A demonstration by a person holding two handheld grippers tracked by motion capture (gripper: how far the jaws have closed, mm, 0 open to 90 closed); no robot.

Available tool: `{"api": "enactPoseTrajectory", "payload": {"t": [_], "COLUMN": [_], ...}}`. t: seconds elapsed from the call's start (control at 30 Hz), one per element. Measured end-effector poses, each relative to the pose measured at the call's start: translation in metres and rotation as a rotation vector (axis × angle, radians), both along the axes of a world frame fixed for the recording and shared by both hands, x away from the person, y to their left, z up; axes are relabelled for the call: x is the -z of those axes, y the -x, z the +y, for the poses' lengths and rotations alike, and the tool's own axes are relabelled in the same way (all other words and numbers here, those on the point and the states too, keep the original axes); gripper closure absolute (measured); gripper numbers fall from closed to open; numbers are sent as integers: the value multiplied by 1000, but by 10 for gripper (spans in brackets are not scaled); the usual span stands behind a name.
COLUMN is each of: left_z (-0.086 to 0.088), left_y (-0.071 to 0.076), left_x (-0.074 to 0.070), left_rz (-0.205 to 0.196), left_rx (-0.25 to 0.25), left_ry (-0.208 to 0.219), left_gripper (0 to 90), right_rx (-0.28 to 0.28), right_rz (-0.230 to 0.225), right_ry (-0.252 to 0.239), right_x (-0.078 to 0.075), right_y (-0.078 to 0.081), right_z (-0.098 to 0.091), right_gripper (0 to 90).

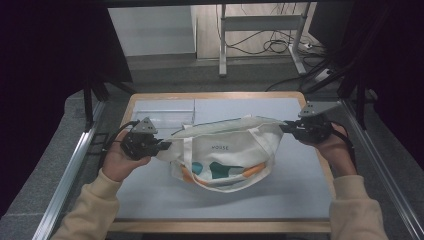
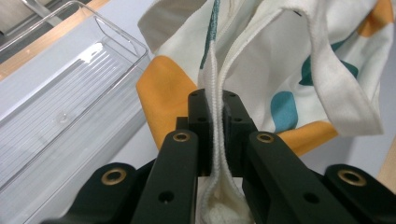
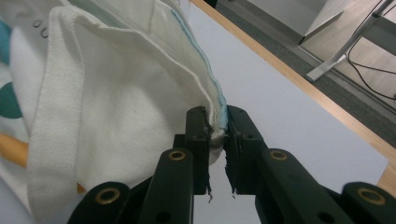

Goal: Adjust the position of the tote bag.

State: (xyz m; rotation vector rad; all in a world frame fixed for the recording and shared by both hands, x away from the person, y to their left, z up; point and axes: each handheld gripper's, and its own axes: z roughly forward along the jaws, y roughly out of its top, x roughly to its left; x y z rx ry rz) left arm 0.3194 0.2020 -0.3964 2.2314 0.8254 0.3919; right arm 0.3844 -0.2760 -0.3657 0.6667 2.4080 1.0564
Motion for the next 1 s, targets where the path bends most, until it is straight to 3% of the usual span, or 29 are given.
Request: {"api": "enactPoseTrajectory", "payload": {"t": [0.07, 0.13, 0.3, 0.43, 0.67, 0.9, 0.97, 1.0], "left_z": [1, 2, 0, -2, -4, -1, 0, 1], "left_y": [-2, -4, -4, -3, 3, 8, 11, 12], "left_x": [3, 9, 24, 31, 34, 40, 42, 41], "left_rz": [6, 20, 58, 73, 64, 71, 71, 68], "left_rx": [2, 8, 26, 36, 39, 34, 35, 31], "left_ry": [5, 11, 14, 18, 19, 58, 76, 81], "left_gripper": [854, 854, 852, 851, 844, 818, 787, 745], "right_rx": [-6, -7, -7, -5, -1, 21, 26, 31], "right_rz": [-5, -3, 54, 81, 102, 123, 127, 134], "right_ry": [-5, -9, -23, -30, -31, -48, -50, -57], "right_x": [3, 6, 35, 46, 51, 54, 55, 55], "right_y": [14, 16, 28, 28, 26, 27, 28, 28], "right_z": [-3, -4, -11, -14, -14, -15, -15, -15], "right_gripper": [793, 793, 792, 790, 781, 753, 709, 632]}}
